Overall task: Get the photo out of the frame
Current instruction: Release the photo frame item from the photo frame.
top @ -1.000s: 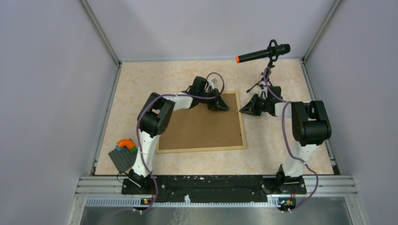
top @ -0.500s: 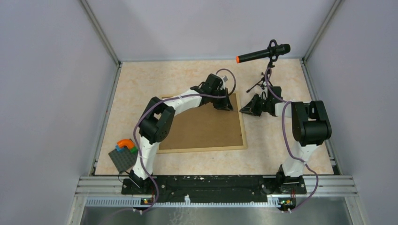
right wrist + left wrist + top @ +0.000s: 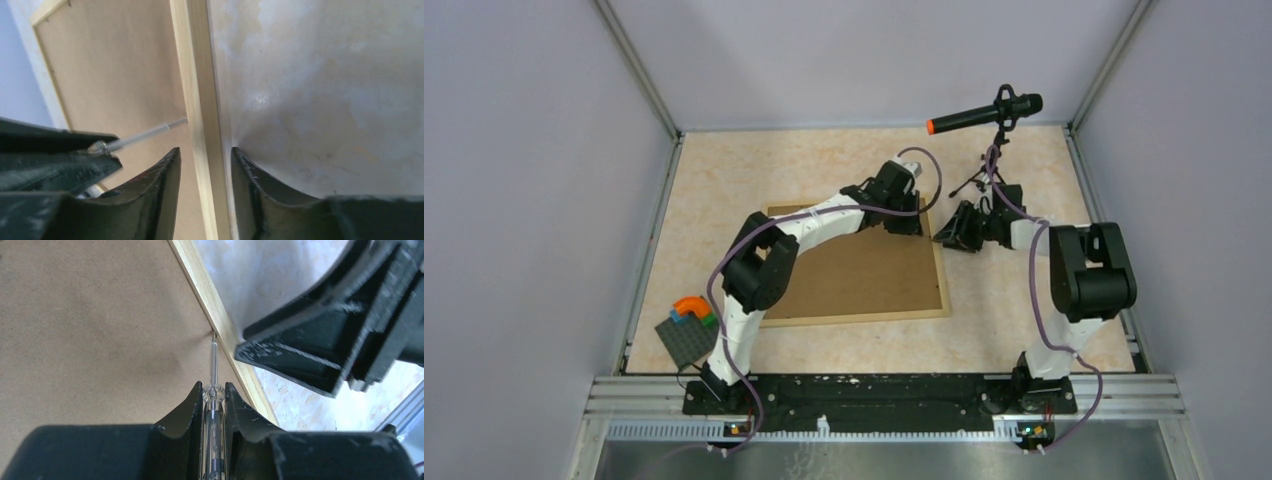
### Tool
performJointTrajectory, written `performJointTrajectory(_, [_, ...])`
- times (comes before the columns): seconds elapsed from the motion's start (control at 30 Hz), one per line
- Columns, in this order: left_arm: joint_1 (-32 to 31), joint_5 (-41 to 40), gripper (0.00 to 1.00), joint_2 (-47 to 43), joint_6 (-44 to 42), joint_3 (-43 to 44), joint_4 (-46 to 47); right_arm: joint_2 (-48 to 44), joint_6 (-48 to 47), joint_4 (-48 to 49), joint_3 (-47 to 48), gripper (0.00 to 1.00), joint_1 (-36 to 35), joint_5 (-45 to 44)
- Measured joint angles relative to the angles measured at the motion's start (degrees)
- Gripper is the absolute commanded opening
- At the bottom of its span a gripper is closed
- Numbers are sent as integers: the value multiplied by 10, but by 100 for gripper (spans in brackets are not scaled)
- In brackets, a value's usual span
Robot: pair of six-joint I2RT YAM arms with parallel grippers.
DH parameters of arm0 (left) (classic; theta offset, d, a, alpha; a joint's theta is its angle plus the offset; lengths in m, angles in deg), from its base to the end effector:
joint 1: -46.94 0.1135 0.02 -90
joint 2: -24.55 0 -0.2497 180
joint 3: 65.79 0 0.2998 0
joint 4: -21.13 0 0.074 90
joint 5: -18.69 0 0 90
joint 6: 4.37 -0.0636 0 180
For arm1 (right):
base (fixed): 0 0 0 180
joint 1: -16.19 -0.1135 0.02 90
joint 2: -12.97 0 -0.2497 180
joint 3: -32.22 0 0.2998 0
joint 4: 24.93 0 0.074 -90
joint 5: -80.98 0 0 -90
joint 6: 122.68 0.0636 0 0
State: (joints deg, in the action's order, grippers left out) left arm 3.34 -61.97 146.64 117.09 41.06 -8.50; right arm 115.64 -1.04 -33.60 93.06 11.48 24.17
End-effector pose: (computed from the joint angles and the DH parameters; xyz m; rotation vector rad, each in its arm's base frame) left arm 0.3831 -0.3791 0.1498 0.3482 2.4733 -0.7936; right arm 0.3749 0.0658 0.0590 0.3206 2.4832 0.9837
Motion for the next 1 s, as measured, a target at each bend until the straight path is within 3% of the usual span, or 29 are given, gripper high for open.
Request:
performJointTrajectory(0.17, [43, 56, 0, -1, -1, -12, 23, -42, -48, -72, 9, 61, -4, -32])
performJointTrajectory(0.6, [150, 155, 0, -93, 4, -129, 56, -49, -124, -189, 136, 63, -131, -183])
performJointTrajectory(1.0, [196, 206, 0, -109, 11, -179, 42, 10, -151, -184, 214, 61, -185, -211])
